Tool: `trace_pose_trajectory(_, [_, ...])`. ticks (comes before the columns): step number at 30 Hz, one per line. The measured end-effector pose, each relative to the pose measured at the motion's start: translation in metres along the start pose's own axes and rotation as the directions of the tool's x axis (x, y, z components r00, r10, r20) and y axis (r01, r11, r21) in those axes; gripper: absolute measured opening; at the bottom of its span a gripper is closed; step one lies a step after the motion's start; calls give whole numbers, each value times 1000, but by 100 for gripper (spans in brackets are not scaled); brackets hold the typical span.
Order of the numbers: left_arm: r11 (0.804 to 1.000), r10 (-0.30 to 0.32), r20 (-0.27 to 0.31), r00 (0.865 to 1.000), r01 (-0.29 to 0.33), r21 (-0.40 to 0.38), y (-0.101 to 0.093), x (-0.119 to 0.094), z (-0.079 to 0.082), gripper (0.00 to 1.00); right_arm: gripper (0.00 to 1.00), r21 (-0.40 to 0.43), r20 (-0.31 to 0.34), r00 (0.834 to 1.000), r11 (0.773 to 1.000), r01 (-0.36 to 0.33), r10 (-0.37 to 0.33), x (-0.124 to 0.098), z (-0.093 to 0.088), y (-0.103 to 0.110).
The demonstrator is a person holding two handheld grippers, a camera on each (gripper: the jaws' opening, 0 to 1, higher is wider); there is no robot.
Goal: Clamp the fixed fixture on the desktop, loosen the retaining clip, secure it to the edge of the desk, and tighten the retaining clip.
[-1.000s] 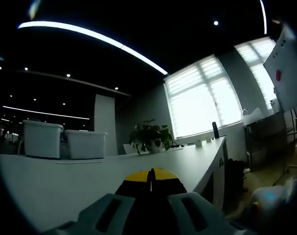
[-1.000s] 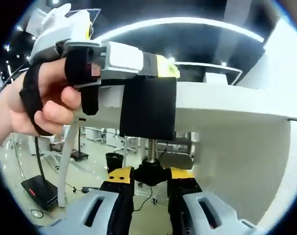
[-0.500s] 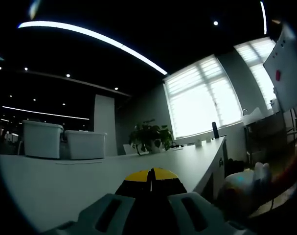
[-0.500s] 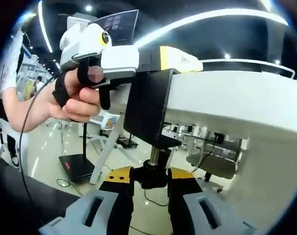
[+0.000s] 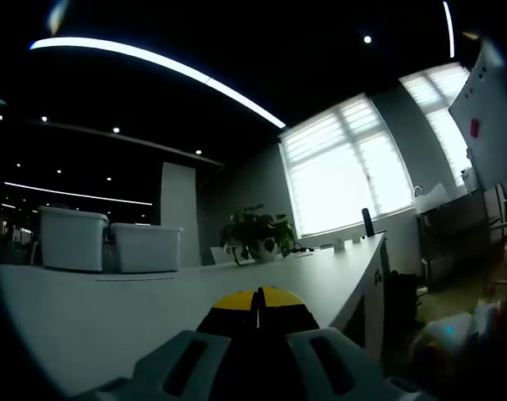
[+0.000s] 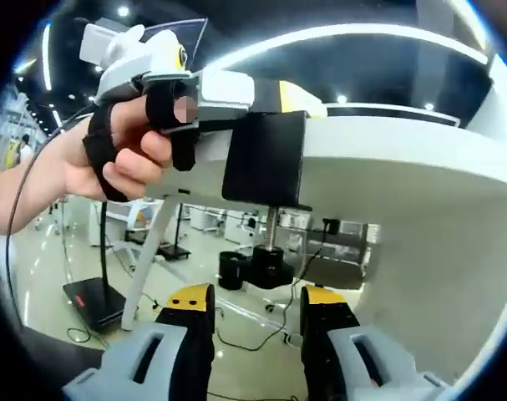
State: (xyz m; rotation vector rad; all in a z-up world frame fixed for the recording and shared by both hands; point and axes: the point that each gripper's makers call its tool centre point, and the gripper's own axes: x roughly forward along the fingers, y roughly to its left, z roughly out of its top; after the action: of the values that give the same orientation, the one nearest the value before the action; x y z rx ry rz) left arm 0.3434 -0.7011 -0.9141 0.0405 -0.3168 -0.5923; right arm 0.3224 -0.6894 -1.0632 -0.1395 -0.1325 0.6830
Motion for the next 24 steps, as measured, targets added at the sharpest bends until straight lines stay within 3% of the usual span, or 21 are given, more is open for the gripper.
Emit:
trace_pose_trajectory(2, [1000,0,0,1000,0,0,0,0,0,1,39,-23,-42,991,992,124,-125,-5,-6,-2])
trace_pose_trajectory(4, [1000,1,1,1000,-1,4,0,0,0,1,39,-63,-111,968,974,219,-225,-11,-16,-5])
trace_pose_trajectory(7, [1000,1,-1,1000,-1,2,0,0,0,1,38,43,-100,947,950,311,-305,-16,-11,-3])
trace_pose_trajectory(17, [1000,-1,-1,1000,1,0,1,1,0,1,30,52,-32,925,923,381,-380,-3,15,-13])
trace_pose_trajectory(21, [1000,-1,3,1000,0,3,1,1,0,1,29,57,-23,926,924,378,-377,7,18,-11])
trace_pose_trajectory(23, [1000,0,5,1000,0,5,1,1,1,1,22,29,-42,913,913,406,-405,6,16,-16])
trace_pose_trajectory(24, [1000,-1,4,1000,1,5,1,1,1,1,22,34,-43,917,916,399,-398,7,16,-16])
